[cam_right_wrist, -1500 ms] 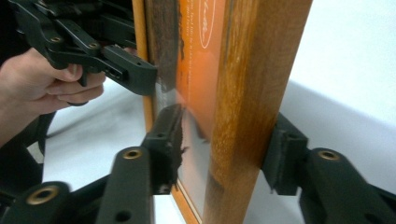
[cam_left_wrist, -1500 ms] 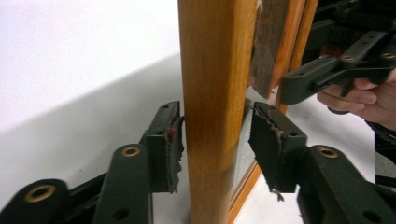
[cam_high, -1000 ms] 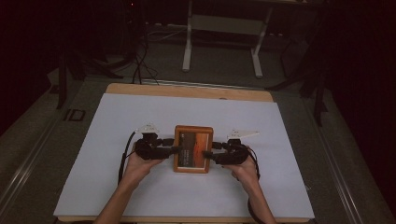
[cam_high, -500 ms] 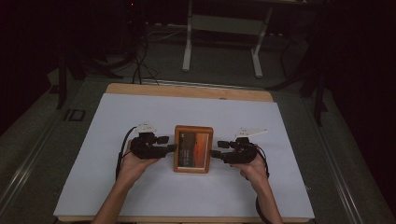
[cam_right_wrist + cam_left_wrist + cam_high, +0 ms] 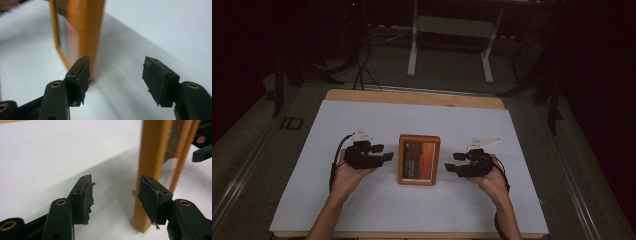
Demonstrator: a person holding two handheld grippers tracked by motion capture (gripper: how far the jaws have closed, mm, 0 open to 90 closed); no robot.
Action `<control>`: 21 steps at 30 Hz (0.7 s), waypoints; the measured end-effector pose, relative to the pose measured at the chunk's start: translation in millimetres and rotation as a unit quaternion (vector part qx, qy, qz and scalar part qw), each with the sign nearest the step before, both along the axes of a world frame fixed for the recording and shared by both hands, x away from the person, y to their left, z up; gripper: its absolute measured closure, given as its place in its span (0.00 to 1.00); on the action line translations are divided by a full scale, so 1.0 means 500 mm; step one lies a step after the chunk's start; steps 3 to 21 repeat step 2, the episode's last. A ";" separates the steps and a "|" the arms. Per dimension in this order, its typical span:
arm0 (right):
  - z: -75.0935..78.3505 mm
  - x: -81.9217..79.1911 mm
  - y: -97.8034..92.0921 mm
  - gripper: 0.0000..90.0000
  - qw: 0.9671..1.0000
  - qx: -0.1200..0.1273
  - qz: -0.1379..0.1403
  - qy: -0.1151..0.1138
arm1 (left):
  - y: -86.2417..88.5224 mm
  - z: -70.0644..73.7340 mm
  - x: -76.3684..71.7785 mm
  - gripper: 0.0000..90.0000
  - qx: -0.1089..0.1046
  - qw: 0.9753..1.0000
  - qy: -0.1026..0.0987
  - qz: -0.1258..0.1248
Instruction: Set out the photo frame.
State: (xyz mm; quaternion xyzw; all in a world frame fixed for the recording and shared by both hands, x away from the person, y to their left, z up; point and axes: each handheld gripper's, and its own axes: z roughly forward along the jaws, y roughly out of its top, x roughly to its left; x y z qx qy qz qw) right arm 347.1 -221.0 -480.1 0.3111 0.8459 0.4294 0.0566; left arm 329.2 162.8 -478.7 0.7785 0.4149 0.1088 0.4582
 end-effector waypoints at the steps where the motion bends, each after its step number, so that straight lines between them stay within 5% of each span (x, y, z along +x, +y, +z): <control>1: -0.001 0.001 -0.003 0.43 1.000 -0.011 -0.006 -0.003 | 0.003 -0.002 0.000 0.50 0.007 1.000 0.000 0.007; 2: -0.003 0.002 -0.007 0.43 1.000 -0.020 -0.011 -0.005 | 0.006 -0.004 0.001 0.50 0.019 1.000 -0.003 0.014; 21: -0.003 0.002 -0.007 0.43 1.000 -0.020 -0.011 -0.005 | 0.006 -0.004 0.001 0.50 0.019 1.000 -0.003 0.014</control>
